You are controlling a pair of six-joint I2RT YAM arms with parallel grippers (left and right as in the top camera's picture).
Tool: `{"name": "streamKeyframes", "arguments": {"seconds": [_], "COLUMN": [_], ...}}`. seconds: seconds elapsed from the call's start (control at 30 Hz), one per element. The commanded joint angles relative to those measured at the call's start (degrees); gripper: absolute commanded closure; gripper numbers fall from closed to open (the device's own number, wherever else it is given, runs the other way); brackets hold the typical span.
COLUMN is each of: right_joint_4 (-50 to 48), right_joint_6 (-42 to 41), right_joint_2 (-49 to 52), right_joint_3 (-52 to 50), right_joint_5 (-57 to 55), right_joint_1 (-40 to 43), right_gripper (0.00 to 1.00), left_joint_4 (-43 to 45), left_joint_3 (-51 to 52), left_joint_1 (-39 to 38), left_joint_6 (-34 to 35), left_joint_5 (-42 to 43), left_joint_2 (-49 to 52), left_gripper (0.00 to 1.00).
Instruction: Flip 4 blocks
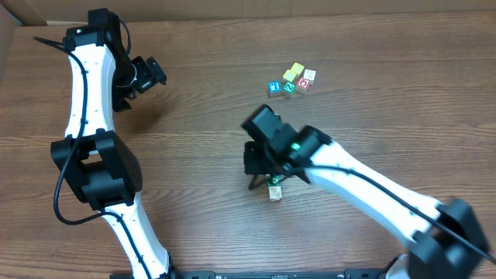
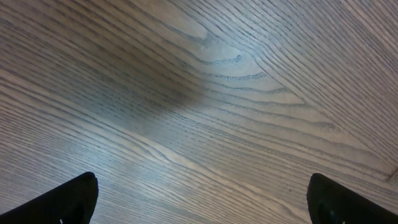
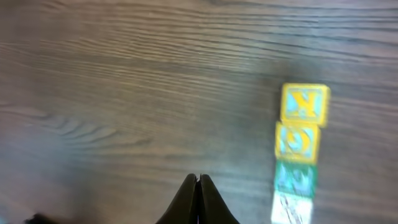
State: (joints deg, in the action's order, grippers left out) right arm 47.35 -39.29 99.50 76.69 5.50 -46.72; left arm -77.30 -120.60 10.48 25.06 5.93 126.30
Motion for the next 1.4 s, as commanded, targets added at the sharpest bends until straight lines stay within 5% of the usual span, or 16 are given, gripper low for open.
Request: {"name": "streamKeyframes", "arguments": {"seconds": [0.0, 0.77, 1.37], "right_joint_4": [-0.02, 0.37, -2.03], "right_joint_6": [3.61, 14.67, 20.83], "right_joint_2": [6.34, 11.65, 11.69], "right_joint_3": [2.84, 2.78, 0.33], "right_joint_5": [-2.25, -25.09, -25.22], "right_joint_1": [-1.84, -9.90, -9.79], "right_gripper": [0.96, 0.96, 0.96], "left_joint_4": [0.02, 0.02, 0.02], "left_joint_3": [0.17, 0.17, 0.17], "left_joint_1": [-0.39, -0.39, -0.39], "left_joint_6": [-0.44, -0.44, -0.44], "left_joint_5": [-0.17, -0.17, -0.17], "left_joint_2": [-0.52, -0.52, -0.52], "left_gripper": [0.00, 0.00, 0.00]}}
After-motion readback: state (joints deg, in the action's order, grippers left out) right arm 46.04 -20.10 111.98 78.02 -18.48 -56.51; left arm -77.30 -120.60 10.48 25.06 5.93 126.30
